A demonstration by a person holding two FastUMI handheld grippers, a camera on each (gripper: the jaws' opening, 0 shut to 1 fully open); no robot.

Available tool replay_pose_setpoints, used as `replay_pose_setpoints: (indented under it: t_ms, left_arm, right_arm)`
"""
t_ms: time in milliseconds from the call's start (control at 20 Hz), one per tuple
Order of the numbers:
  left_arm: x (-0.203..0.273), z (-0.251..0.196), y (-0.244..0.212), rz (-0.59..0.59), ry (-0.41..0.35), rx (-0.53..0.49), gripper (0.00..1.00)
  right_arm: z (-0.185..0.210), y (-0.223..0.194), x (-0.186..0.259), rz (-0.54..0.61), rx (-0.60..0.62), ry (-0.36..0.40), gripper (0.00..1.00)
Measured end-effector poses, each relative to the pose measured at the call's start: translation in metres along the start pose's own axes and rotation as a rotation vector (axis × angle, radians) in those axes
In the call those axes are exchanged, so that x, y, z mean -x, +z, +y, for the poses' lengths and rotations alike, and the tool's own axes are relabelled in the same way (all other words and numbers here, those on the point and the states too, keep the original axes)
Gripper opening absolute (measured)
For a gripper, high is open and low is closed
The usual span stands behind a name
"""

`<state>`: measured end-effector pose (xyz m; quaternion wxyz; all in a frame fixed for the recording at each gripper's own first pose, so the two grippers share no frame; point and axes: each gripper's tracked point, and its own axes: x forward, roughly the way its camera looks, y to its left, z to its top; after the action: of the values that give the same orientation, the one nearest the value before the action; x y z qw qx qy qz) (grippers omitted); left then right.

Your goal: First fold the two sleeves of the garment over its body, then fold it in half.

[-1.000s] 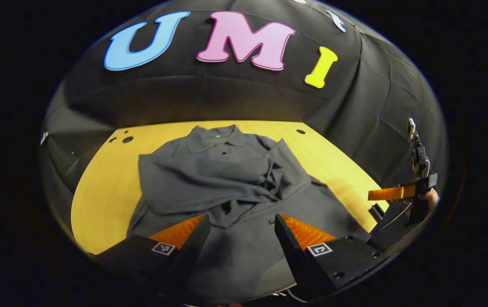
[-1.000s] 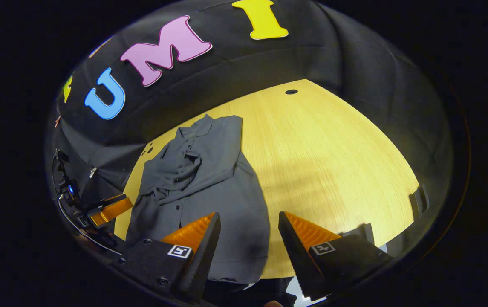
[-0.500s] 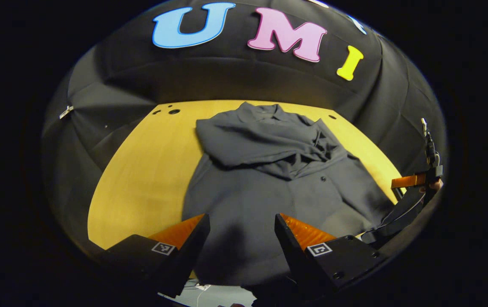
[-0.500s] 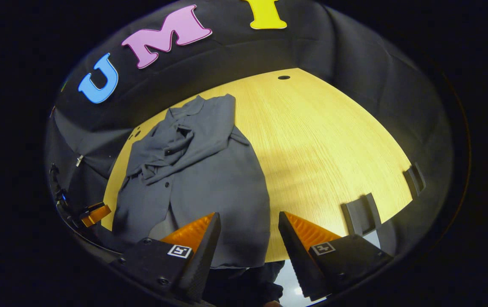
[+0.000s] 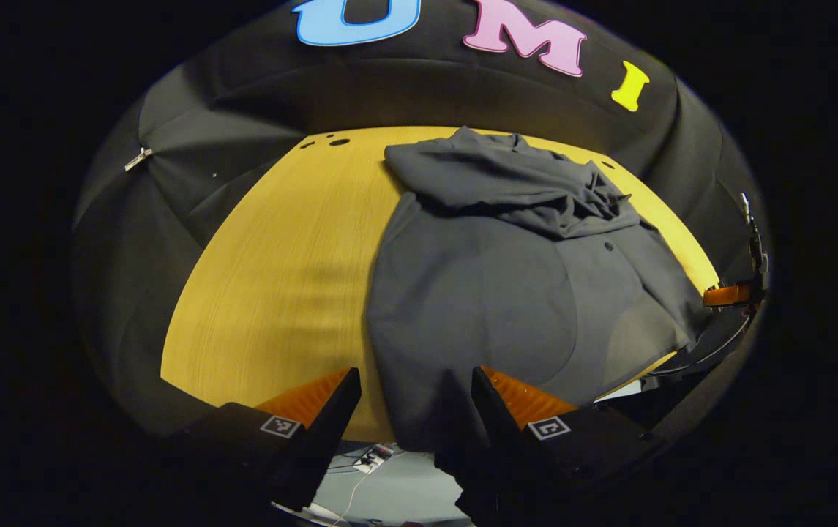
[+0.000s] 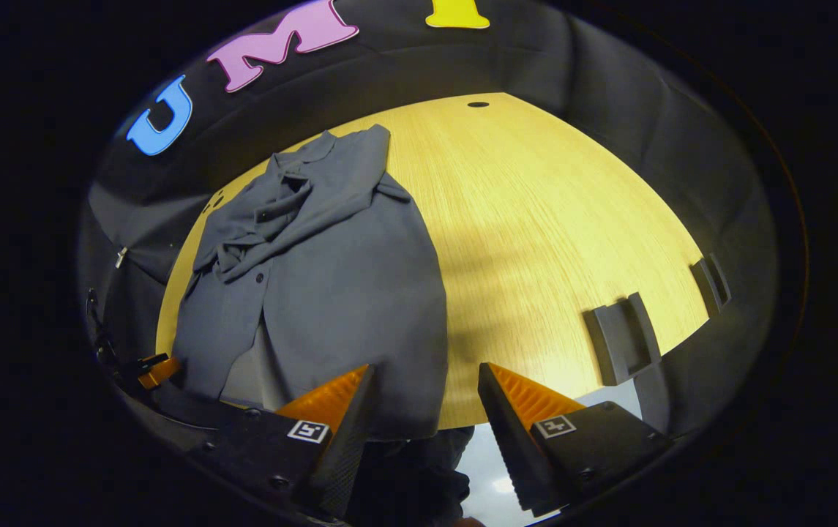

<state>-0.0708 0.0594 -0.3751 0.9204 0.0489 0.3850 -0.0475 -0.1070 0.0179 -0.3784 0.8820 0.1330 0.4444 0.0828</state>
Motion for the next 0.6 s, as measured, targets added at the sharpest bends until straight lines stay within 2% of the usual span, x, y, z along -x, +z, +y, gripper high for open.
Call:
replay_pose_setpoints:
  t_ms: [250,400,600]
  left_arm:
    - [-0.01,0.005,-0.014,0.065,0.007,-0.031,0.96]
    - [-0.014,0.0,-0.013,0.081,0.005,-0.051,0.97]
    - [-0.019,-0.003,-0.01,0.084,0.003,-0.029,0.98]
  right_arm:
    - [0.005,-0.017,-0.011,0.076,0.049,-0.04,0.86]
    - [0.004,-0.012,-0.015,0.074,0.122,-0.054,0.87]
    - [0.007,-0.015,-0.02,0.078,0.268,-0.076,0.9]
